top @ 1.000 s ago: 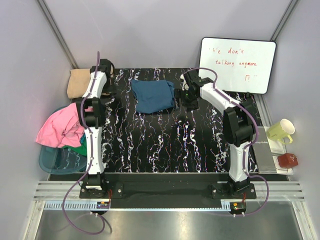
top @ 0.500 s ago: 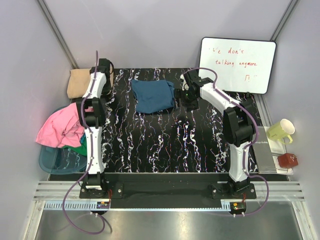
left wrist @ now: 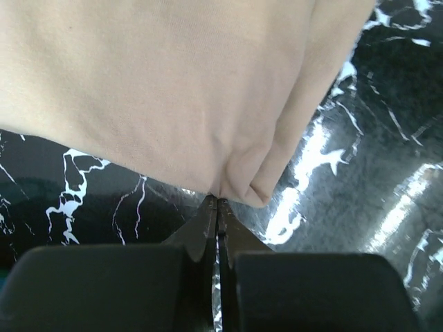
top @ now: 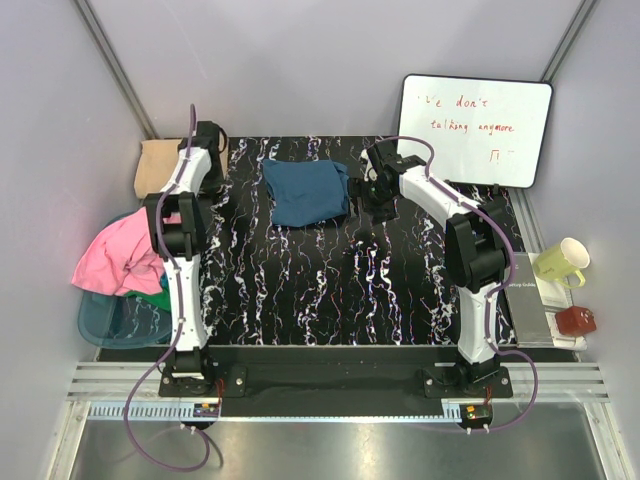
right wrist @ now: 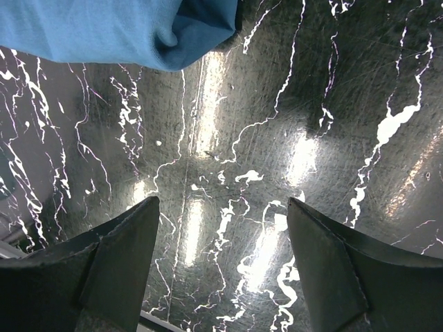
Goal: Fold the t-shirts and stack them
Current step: Put the neatly folded tshirt into the corner of the board with the left arm
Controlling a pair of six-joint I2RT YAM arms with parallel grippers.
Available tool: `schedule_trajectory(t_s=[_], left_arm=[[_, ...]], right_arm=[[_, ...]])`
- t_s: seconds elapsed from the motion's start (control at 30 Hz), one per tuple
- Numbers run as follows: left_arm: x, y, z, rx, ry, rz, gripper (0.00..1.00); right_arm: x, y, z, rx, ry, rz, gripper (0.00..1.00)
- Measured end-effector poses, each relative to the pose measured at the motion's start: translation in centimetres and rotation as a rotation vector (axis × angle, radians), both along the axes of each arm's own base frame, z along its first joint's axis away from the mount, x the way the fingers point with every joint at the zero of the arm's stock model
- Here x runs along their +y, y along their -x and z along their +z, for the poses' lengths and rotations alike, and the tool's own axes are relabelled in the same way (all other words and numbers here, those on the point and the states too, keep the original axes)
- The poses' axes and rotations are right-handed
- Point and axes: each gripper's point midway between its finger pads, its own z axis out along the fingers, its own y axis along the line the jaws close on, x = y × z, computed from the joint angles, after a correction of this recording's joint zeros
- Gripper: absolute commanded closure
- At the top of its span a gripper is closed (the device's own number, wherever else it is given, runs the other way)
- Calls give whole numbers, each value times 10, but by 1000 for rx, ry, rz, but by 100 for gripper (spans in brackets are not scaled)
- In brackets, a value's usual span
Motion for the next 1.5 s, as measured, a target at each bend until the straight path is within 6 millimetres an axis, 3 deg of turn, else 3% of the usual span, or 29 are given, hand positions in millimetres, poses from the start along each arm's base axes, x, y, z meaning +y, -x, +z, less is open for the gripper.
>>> schedule_trajectory(t_s=[0.2,0.4,0.57,0.73,0.83,1.13,1.5], left_arm=[[-23,9,3,5,16,-45,100],[-93,30,-11,66,64,-183,100],[-149,47,-12,90,116,-290,100],[-187,62,-12,107,175,-345,100],[-201,74,-12,125,202,-363,100],[-237,137,-12,221,264,-424,100],[-271,234,-2,328,344,-488,100]], right_arm=[[2,1,0,7,-11,-1,18],[3,0,2,6,-14,-5,18],[7,-10,18,-33,-32,-5,13],[11,-19,34,-70,-49,-8,0],[10,-17,33,-63,-44,-9,0],[6,-10,30,-29,-28,-9,0],[5,-8,35,-34,-30,-10,0]])
